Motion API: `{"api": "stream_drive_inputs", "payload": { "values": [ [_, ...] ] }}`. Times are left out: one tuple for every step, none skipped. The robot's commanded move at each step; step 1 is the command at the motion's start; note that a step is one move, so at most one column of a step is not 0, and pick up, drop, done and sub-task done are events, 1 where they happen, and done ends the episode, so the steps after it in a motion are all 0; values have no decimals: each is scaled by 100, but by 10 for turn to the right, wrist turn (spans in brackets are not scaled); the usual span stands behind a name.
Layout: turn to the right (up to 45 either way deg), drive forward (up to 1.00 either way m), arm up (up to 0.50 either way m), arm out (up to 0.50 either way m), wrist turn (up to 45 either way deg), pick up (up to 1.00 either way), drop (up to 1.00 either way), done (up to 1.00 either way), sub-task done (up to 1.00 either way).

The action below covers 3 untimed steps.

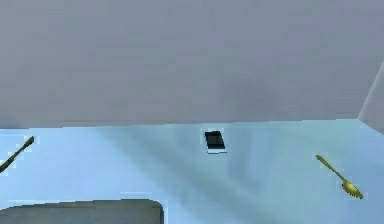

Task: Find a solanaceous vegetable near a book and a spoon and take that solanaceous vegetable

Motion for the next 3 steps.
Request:
{"api": "stream_drive_inputs", "payload": {
  "values": [
    [0, 0, 0, 0, 0, 100, 0, 0, 0],
    [0, 0, 10, 0, 0, 0, 0, 0, 0],
    [0, 0, 0, 0, 0, 0, 0, 100, 0]
  ]
}}
